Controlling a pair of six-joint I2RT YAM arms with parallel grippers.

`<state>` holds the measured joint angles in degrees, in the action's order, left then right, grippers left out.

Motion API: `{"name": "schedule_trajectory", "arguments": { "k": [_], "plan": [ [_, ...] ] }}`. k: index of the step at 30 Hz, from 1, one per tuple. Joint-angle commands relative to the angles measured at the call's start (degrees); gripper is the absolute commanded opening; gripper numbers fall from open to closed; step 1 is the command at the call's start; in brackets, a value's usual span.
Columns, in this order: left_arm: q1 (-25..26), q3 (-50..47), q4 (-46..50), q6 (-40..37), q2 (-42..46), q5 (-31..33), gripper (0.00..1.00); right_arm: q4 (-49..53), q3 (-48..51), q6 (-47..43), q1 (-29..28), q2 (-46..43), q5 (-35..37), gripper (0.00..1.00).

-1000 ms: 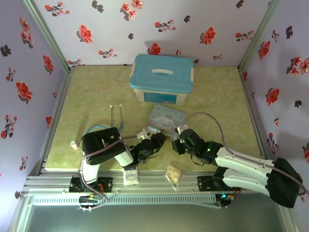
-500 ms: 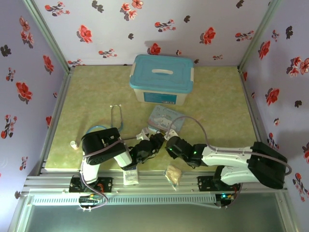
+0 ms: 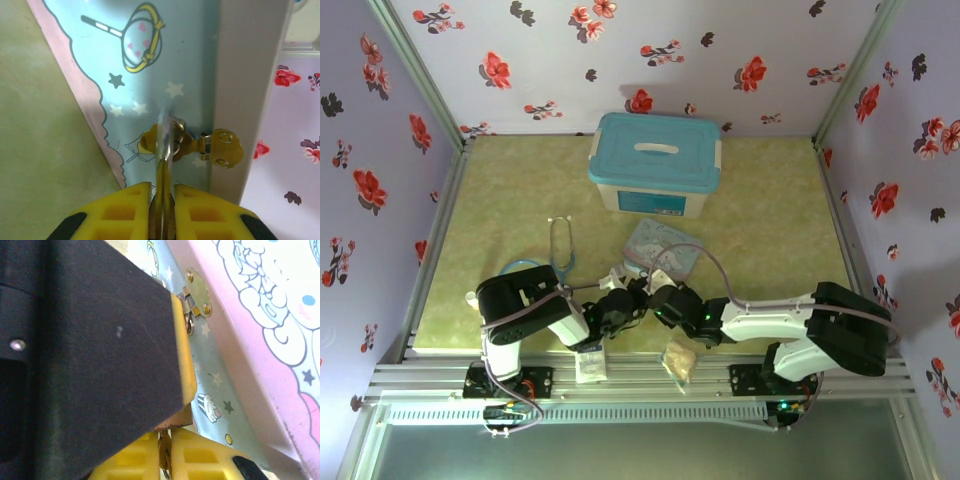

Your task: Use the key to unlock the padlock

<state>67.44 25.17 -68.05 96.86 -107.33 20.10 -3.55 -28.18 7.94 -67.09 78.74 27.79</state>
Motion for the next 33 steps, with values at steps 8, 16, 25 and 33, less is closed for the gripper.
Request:
{"name": "schedule_trajectory", "arguments": {
  "k": [8,16,25,33],
  "plan": [
    [0.5,0.0,2.8,-5.5,3.2,-4.5,0.09,-15.9,8.1,9.4,7.2,-5.6,-20.0,0.04],
    [-0.7,0.0,7.0,-8.0,3.2,-7.3,0.18,-20.9,10.5,13.5,12.4,-5.0,-31.8,0.04],
    [-1.0,1.2,17.8,-13.3,7.8,-6.4,0.31,-27.2,13.1,17.5,14.1,-3.6,-36.4,0.03],
    [-1.5,2.4,24.4,-17.0,10.1,-5.6,0.13,-32.3,15.2,21.5,14.9,-3.2,-38.4,0.03]
  ]
}}
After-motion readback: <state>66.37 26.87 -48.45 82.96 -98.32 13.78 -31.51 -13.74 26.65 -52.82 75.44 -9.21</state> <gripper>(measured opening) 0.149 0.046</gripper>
